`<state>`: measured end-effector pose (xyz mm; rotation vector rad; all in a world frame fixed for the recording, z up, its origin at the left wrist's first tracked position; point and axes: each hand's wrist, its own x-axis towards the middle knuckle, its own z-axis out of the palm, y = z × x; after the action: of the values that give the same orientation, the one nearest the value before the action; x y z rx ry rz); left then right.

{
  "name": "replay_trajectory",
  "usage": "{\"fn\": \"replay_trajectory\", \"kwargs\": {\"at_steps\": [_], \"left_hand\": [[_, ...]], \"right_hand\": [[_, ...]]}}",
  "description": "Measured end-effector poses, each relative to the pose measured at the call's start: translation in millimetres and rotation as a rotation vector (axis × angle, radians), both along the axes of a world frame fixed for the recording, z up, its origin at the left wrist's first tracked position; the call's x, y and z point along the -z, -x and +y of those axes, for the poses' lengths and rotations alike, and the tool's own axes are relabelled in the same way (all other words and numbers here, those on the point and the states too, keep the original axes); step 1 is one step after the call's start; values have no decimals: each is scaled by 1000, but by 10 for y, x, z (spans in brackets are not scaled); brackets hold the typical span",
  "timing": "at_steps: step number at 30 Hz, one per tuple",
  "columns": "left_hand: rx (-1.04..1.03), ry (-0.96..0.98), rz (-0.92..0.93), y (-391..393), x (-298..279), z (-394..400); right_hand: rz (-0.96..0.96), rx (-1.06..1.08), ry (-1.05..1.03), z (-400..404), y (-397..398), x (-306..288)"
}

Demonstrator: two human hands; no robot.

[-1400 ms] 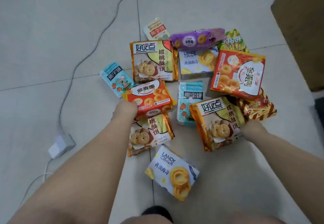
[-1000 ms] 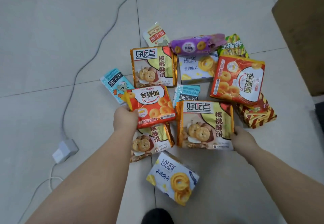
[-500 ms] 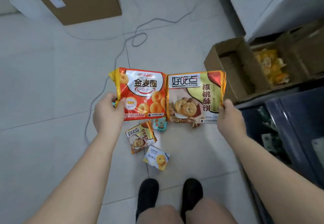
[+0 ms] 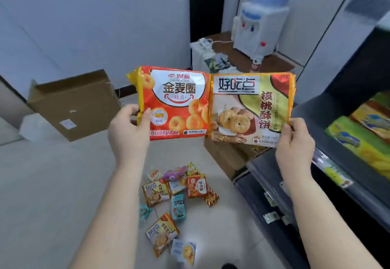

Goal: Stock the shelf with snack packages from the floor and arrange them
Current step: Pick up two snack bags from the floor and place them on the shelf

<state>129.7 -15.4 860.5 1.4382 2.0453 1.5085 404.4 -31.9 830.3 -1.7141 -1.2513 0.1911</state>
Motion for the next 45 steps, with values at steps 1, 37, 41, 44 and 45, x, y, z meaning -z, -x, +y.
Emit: {"fn": "replay_trajectory", "kwargs": {"at_steps": [1,37,41,44,45], "left_hand": [[25,-36,-15,-31,-150,-28],[817,-286,-513,-3428,-2016,509],[849,-301,-491,-3719,-2039,788],[909,-308,-482,-3926,-2094,1016],[922,-322,-453,-3995,-2126,1092]], "right_hand": [[1,41,-47,-92,-57,-141],[-173,727,-411,-1349,-3035,-2367],[-170,768,-336,-1096,-3309,-2438],[-122,825,-285,-909,-3519,-2459],[-99,847,-268,-844,-3587,-2466]]}}
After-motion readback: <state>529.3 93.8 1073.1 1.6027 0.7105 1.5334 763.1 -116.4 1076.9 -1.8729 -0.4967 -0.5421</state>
